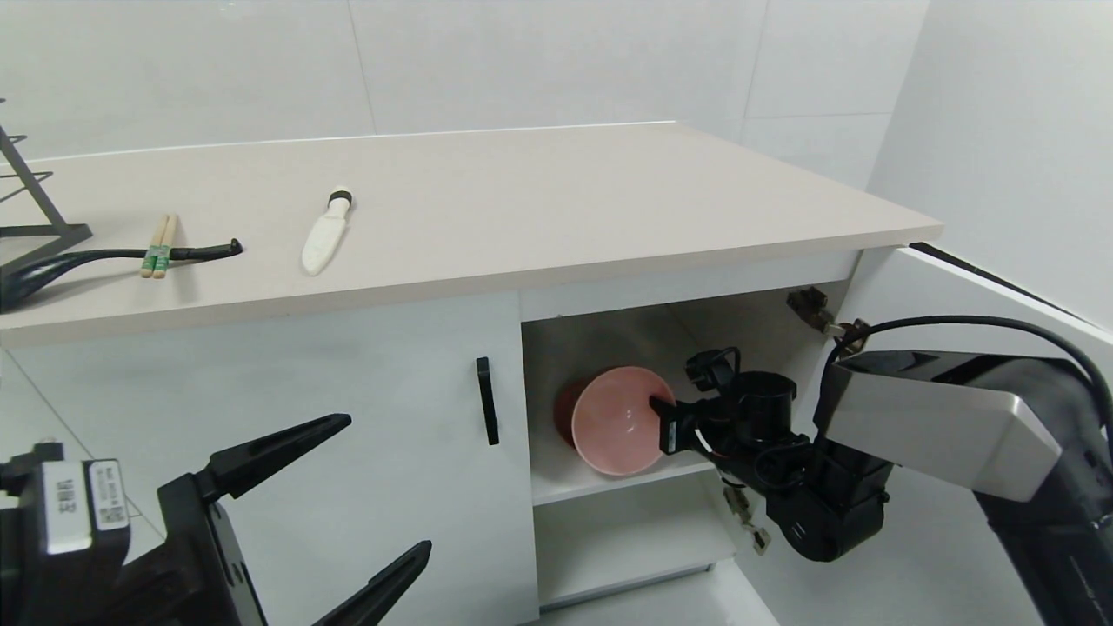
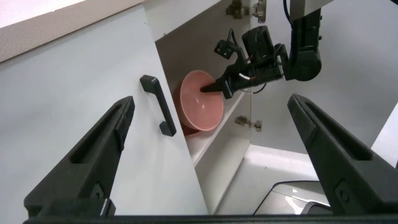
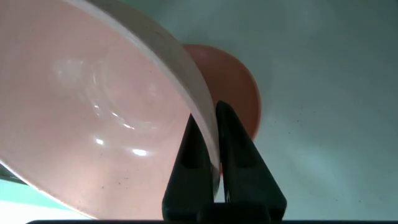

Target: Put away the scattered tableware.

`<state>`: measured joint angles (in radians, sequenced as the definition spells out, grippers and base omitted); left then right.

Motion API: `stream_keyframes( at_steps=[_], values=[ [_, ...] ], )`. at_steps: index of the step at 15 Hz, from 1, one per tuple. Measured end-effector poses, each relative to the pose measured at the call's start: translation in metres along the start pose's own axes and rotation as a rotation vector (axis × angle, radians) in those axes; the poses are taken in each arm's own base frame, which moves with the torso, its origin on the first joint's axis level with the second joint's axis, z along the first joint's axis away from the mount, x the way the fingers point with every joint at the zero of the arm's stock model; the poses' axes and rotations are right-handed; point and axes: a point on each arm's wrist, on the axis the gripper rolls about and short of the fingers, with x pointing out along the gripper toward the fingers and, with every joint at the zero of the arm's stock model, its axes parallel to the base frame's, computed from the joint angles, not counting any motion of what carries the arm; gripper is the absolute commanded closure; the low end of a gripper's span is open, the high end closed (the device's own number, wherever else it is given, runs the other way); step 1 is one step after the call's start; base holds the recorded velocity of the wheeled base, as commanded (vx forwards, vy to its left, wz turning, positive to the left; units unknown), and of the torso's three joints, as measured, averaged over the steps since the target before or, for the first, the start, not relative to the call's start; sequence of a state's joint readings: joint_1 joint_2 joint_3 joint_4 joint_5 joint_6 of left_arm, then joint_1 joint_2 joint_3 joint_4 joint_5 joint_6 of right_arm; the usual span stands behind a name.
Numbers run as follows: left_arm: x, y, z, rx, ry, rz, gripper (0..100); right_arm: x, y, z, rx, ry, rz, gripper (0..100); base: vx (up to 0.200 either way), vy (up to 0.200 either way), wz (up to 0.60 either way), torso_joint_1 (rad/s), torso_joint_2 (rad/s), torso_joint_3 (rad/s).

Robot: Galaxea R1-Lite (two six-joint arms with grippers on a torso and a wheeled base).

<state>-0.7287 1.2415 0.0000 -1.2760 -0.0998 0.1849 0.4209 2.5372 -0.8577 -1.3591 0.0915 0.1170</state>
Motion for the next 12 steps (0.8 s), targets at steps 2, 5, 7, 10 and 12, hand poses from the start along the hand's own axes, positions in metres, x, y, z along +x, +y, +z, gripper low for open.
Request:
stream_keyframes(
  at_steps=[2,5,7,10,12],
  values=[
    [0.000,0.000,-0.001,-0.001,0.011,-0.001,0,0.002,-0.004,-0.004,-0.014,0.006,-0.010,0,0.000,0.000,0.00,0.000,0.00,0.000],
    [0.001,0.000,-0.002,0.000,0.013,0.000,0,0.005,-0.006,-0.004,-0.017,-0.005,-0.012,0,0.000,0.000,0.00,0.000,0.00,0.000],
    [0.001,0.000,-0.002,0.000,0.013,0.001,0,0.007,-0.004,-0.002,-0.019,-0.015,-0.008,0,0.000,0.000,0.00,0.000,0.00,0.000],
    [0.001,0.000,-0.002,0.001,0.013,0.002,0,0.007,-0.001,0.003,-0.025,-0.053,0.005,0,0.000,0.000,0.00,0.000,0.00,0.000],
    [0.001,0.000,-0.002,0.001,0.013,0.002,0,0.004,0.002,0.006,-0.041,-0.063,0.015,0,0.000,0.000,0.00,0.000,0.00,0.000]
  ],
)
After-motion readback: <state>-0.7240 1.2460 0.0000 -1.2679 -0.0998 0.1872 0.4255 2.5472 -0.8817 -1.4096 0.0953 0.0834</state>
